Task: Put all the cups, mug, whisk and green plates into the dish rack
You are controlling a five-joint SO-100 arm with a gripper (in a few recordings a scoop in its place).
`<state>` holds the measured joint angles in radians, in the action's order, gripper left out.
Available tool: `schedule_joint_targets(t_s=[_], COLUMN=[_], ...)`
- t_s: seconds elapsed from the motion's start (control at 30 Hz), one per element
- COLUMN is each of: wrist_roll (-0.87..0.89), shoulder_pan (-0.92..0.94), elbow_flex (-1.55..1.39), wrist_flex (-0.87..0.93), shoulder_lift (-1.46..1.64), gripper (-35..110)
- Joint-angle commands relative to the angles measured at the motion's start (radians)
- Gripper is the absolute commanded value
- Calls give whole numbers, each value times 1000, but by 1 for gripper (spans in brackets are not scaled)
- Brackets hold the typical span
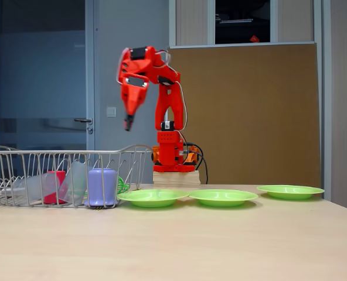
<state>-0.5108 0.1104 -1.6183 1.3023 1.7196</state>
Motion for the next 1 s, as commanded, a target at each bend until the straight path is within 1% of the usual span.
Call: schedule_joint_targets(t_s=[0.0,0.17,0.27,0.4,0.57,0.97], wrist_roll=[255,565,644,672,669,620], shoulder_pan=[-133,-221,-229,-227,-238,-235], elbow_flex=[-170,-430,-565,-686,-750,-667], wrist_flex=[-69,-187,-262,-370,-492,-630], shoulder_lift=[106,153,178,167,92,-196], gripper=[32,35,37,38,39,37])
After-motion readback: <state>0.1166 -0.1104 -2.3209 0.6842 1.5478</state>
